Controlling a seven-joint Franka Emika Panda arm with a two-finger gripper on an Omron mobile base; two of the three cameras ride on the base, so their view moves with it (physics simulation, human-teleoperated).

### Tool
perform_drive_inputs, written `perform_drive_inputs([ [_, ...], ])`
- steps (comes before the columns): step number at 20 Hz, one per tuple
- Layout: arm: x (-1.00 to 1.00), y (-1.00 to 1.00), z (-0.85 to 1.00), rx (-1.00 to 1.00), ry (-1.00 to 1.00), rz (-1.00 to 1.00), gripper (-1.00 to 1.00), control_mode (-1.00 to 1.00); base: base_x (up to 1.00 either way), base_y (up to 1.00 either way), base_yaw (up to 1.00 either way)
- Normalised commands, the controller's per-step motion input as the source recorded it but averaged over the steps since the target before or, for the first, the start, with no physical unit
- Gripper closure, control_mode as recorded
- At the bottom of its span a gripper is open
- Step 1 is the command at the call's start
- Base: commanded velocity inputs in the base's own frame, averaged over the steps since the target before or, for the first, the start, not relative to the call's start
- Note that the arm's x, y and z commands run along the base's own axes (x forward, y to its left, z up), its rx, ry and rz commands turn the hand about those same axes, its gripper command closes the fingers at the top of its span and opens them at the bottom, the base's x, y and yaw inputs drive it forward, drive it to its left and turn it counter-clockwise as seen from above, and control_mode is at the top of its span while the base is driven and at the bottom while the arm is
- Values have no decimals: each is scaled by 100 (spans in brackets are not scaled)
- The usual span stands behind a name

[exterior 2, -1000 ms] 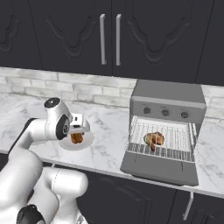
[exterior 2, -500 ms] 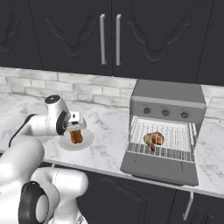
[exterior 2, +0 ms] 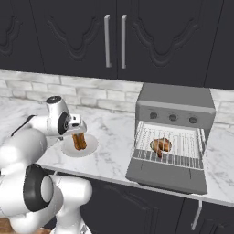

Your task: Open the toaster oven door. Place the hotdog bun on the top rack in the toaster oven and place the chicken drumstick on the bottom rack.

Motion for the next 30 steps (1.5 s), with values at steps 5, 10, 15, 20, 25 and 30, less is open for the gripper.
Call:
perform_drive_inputs([
  [5,21,0,-24,0,-3,0,-100,-100,0,0,0],
  [10,17,2,-19,0,-1,0,-100,-100,0,0,0],
  [15,9,9,-18,0,0,0,-100,-100,0,0,0],
  [20,9,6,-19,-1,0,0,-100,-100,0,0,0],
  [25,12,1,-16,-1,0,0,-100,-100,0,0,0],
  [30,7,0,-7,0,-3,0,-100,-100,0,0,0],
])
